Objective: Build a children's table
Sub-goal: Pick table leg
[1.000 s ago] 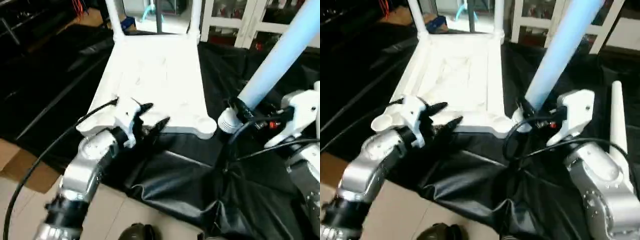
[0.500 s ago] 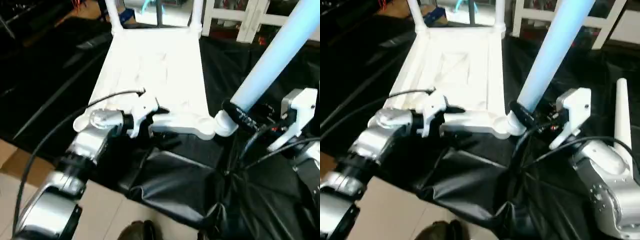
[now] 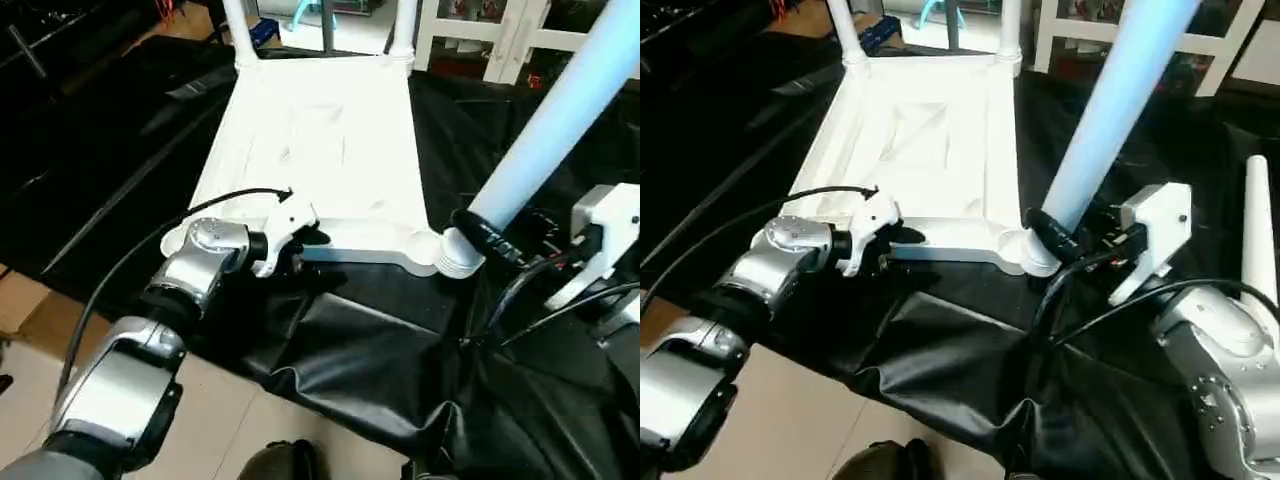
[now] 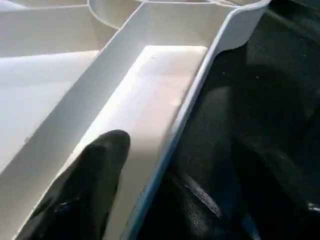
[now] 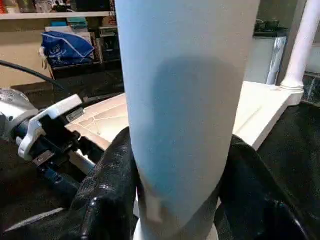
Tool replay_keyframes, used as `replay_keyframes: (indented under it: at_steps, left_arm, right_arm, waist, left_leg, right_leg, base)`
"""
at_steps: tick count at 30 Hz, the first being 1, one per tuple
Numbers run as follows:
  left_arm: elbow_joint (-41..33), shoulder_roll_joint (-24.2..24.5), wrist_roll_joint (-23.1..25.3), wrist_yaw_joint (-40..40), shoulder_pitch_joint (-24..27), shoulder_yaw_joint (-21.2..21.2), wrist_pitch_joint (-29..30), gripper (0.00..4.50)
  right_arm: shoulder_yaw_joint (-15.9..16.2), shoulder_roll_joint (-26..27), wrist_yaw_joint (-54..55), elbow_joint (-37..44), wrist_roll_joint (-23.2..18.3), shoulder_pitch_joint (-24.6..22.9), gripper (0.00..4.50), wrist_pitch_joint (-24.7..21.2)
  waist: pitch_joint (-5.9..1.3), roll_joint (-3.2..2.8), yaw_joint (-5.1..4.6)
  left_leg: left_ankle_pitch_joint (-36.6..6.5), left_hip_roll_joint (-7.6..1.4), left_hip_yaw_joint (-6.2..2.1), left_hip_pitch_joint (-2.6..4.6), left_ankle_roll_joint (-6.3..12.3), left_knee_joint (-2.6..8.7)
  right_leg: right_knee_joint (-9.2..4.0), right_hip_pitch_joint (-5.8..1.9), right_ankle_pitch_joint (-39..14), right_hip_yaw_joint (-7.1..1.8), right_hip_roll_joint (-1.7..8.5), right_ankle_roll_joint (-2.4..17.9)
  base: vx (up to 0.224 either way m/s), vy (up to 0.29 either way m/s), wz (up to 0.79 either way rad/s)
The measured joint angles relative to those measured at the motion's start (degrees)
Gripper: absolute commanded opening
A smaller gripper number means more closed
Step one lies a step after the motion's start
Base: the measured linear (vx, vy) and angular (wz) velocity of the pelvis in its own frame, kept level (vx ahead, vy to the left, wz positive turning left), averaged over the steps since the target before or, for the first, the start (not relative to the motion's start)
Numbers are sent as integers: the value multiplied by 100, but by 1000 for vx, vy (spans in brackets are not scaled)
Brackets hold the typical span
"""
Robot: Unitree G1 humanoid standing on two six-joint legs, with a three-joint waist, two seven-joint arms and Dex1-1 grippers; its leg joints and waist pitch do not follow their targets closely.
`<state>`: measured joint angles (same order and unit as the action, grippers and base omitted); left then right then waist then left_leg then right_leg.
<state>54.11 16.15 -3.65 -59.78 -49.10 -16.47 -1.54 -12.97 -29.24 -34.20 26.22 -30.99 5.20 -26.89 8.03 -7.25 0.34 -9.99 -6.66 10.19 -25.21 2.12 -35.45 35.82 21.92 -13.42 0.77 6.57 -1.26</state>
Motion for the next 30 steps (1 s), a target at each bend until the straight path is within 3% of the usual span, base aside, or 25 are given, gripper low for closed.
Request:
replay_keyframes:
  at_steps: [2,5,8,10,12,15,18,28,30]
  left_arm:
    - [124,-51,0,18,-73,46,-100,330]
    - [396,-136,22,43,-263,89,-303,284]
    - [578,-218,116,74,-369,90,-483,287]
    - [660,-285,140,117,-368,89,-526,245]
    - [715,-319,216,121,-368,68,-596,246]
    - [804,-311,375,180,-370,-20,-696,200]
    - [889,-310,531,222,-410,-79,-848,185]
    - [602,-216,431,261,-200,194,-894,113]
    - [121,-124,319,184,101,269,-855,110]
  right_arm:
    - [0,-18,-3,0,0,0,186,2]
    - [0,-33,-15,0,0,6,186,5]
    - [2,-62,-70,-1,1,30,186,5]
    - [2,-65,-92,-1,2,66,186,5]
    - [11,-76,-101,-1,4,108,186,5]
    - [49,-105,-112,-1,9,133,186,10]
    - [69,-117,-119,-1,10,133,186,10]
    - [93,-47,47,-55,87,330,186,86]
    - [43,38,196,-181,151,438,186,194]
  waist:
    - [1,1,0]
    - [5,7,-3]
    - [6,9,-8]
    - [10,14,-11]
    - [10,16,-8]
    - [12,18,-1]
    - [14,21,-2]
    - [82,176,-42]
    - [75,266,-76]
  left_leg:
    - [0,0,3,0,-1,2]
    - [-1,0,8,0,-2,7]
    - [1,0,15,0,2,21]
    - [6,0,19,0,9,35]
    - [7,0,19,0,10,49]
    - [10,0,20,-1,16,59]
    - [12,0,23,0,19,61]
    - [29,-2,141,22,38,108]
    - [42,-1,157,15,71,115]
  right_leg:
    - [-1,0,0,0,1,0]
    - [-3,2,0,0,4,0]
    - [-17,2,0,-1,6,0]
    - [-29,5,0,1,7,0]
    - [-41,5,1,4,7,0]
    - [-53,4,1,8,7,0]
    - [-56,2,1,8,8,0]
    - [-72,15,24,5,63,38]
    - [-85,27,27,5,71,43]
  base:
    - [0,0,0]
    - [0,0,0]
    - [0,0,0]
    - [0,0,0]
    - [0,0,0]
    - [0,0,0]
    - [0,0,0]
    - [0,0,0]
    - [0,0,0]
